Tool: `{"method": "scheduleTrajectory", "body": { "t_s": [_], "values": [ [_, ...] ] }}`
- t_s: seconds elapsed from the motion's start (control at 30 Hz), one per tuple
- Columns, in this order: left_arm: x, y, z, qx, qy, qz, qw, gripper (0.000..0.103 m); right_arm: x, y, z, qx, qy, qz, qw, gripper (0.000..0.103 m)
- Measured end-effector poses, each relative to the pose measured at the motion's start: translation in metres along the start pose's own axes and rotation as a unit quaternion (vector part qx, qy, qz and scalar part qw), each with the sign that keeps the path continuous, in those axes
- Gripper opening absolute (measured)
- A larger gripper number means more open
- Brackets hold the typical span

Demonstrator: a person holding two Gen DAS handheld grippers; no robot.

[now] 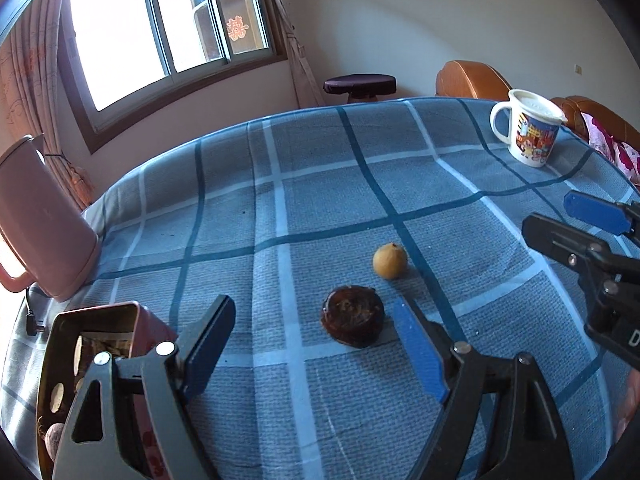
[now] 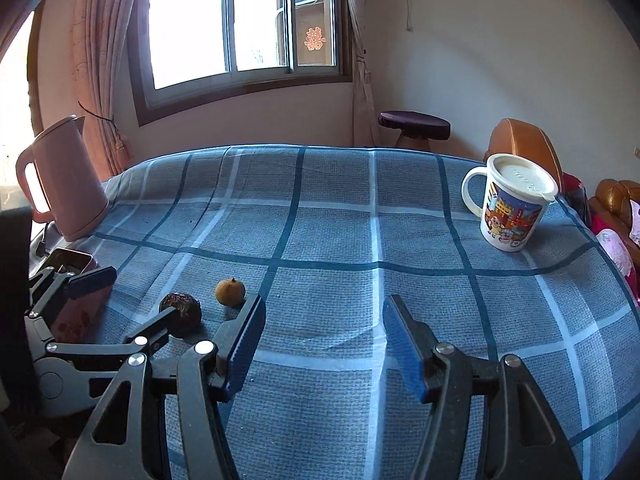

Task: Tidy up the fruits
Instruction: 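Move both tools back toward the dark passion fruit and small yellow fruit, then grasp the passion fruit with the left tool while the right tool grasps the yellow fruit, then carry the passion fruit with the left tool while the right tool carries the yellow fruit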

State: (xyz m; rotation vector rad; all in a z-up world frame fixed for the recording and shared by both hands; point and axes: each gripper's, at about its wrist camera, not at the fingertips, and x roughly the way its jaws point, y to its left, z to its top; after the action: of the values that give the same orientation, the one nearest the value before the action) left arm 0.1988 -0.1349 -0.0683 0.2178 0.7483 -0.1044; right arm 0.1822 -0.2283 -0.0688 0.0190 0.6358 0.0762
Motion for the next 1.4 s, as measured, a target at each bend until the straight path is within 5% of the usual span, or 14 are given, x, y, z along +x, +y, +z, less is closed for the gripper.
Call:
{"method": "scheduleTrajectory", "body": {
  "t_s": [0.2, 0.33, 0.47, 0.7, 1.0, 1.07, 1.23, 1.4],
  "values": [
    [0.029, 0.002, 0.006, -0.017, 0.036, -0.038, 0.9985, 0.066, 0.000, 0.008, 0.006, -0.005, 0.000, 0.003, 1.000, 0.063],
    [0.028, 0.002, 0.007, -0.015, 0.035, -0.068, 0.9970, 0.039, 0.003, 0.018, 0.010, -0.012, 0.003, 0.005, 1.000, 0.063],
    [0.029, 0.013, 0.005, -0.028, 0.030, -0.069, 0.9968, 0.039, 0.012, 0.027, 0.014, -0.017, 0.011, 0.012, 1.000, 0.063],
    [0.024, 0.036, 0.007, -0.042, -0.001, 0.010, 0.9991, 0.039, 0.045, 0.043, 0.019, -0.019, 0.024, 0.032, 0.999, 0.063],
    [0.028, 0.053, 0.006, -0.069, -0.002, 0.042, 0.9968, 0.039, 0.080, 0.059, 0.011, -0.033, 0.063, 0.049, 0.996, 0.061],
    [0.030, 0.055, 0.006, -0.072, 0.001, 0.042, 0.9965, 0.039, 0.083, 0.059, 0.011, -0.032, 0.070, 0.054, 0.996, 0.051],
    [0.032, 0.056, 0.005, -0.078, 0.007, 0.041, 0.9961, 0.039, 0.088, 0.064, 0.010, -0.039, 0.084, 0.070, 0.993, 0.049],
    [0.033, 0.057, 0.004, -0.080, 0.006, 0.037, 0.9961, 0.039, 0.097, 0.064, 0.008, -0.040, 0.108, 0.078, 0.990, 0.030]
  ]
}}
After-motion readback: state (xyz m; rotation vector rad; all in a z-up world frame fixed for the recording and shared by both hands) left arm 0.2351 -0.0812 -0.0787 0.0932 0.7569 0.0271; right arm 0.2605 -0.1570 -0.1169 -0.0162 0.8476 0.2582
